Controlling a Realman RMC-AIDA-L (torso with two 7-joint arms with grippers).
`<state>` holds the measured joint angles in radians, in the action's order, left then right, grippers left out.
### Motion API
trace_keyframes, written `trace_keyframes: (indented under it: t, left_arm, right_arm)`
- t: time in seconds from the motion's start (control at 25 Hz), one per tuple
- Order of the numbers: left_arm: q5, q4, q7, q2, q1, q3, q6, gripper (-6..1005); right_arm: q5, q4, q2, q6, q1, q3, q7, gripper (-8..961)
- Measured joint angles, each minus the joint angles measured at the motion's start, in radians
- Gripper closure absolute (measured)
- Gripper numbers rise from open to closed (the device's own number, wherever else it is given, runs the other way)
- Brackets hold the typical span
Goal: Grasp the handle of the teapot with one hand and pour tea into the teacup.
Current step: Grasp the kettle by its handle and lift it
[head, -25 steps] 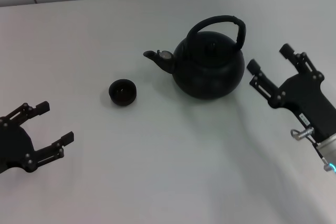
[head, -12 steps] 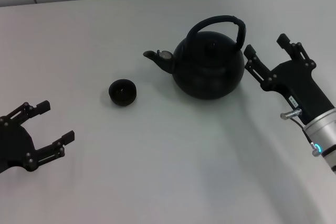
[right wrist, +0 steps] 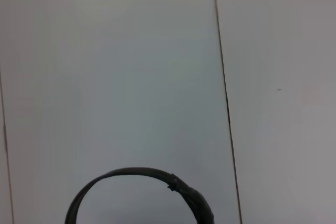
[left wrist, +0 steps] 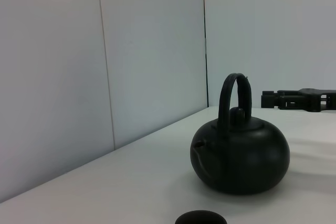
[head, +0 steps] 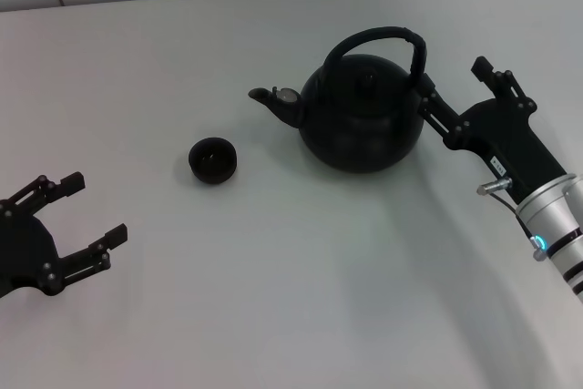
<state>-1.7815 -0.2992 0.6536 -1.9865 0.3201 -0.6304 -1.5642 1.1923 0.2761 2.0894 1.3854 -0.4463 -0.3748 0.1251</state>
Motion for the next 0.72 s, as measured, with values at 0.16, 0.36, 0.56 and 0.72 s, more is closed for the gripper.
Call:
trace_keyframes:
  t: [0.16, 0.36, 0.56, 0.72]
  left_arm:
    - [0.0, 0.0, 0.0, 0.0, -0.001, 0.0, 0.0, 152]
    - [0.001, 0.0, 0.0, 0.0, -0.003, 0.0, -0.003, 151]
    - [0.002, 0.0, 0.0, 0.0, -0.006, 0.003, -0.005, 151]
    - [0.002, 0.0, 0.0, -0.001, -0.008, 0.011, -0.005, 151]
  right_arm:
    - [-0.001, -0.005, -0.001, -0.006, -0.005, 0.008, 0.0, 133]
    - [-0.004, -0.008, -0.003, -0.024, -0.019, 0.01, -0.001, 133]
    - [-0.005, -0.015, -0.004, -0.044, -0.033, 0.011, -0.001, 134]
    - [-0.006, -0.024, -0.004, -0.058, -0.044, 0.011, -0.001, 134]
